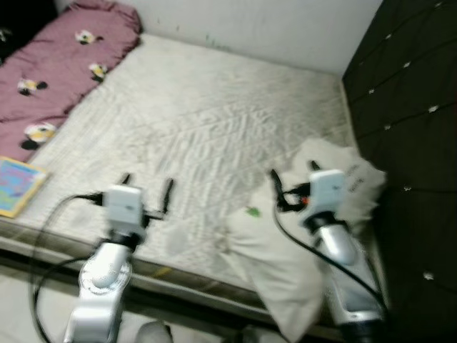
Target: Clean up the room
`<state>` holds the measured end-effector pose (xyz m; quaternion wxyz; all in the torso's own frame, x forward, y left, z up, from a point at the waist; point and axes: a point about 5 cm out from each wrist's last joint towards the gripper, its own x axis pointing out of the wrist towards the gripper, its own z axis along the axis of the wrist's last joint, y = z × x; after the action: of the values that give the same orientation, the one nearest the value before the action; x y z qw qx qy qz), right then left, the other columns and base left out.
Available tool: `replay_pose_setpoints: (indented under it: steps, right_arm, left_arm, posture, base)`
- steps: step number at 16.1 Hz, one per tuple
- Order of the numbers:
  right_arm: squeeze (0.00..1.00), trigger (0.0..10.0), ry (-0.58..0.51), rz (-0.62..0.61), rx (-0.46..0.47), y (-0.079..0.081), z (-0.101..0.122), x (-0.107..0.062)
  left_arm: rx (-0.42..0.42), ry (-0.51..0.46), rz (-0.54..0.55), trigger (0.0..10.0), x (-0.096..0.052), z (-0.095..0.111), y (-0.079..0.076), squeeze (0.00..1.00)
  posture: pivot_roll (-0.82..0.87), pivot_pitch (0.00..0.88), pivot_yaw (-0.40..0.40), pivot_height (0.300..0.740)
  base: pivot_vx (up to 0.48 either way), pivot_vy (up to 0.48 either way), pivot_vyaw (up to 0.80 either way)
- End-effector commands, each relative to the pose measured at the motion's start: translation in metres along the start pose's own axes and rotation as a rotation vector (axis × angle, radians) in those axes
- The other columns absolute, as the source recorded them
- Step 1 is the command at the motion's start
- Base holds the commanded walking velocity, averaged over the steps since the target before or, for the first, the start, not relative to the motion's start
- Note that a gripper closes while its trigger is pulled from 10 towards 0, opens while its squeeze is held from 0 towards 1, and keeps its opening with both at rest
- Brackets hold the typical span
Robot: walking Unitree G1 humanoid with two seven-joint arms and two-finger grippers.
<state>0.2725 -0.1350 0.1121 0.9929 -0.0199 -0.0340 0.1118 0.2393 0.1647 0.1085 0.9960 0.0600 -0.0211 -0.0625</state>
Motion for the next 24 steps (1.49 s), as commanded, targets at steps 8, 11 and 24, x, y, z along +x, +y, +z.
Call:
replay_pose_setpoints:
  steps: [8,11,24]
  right_arm:
    - [0.00,10.0,0.010,-0.031,-0.023,-0.0118,-0.0011,-0.0025]
    - [0.00,10.0,0.019,-0.034,-0.012,-0.0126,-0.0024,-0.0025]
    - [0.00,10.0,0.027,-0.040,-0.010,-0.0138,-0.0027,-0.0029]
  left_arm:
    - [-0.036,-0.012,-0.008,10.0,0.0023,0.0017,-0.0088,0.00]
    - [-0.051,-0.011,-0.005,10.0,0.0032,0.0017,-0.0086,0.00]
    - [-0.078,0.031,0.032,10.0,-0.0006,-0.0026,-0.0026,0.00]
  posture:
    - [0.03,0.050,-0.095,0.740]
    - [0.03,0.049,-0.095,0.740]
    - [0.02,0.061,-0.095,0.740]
  base:
    - [0.000,-0.184,0.00]
    - [0.000,0.000,0.00]
    - [0.000,0.000,-0.53]
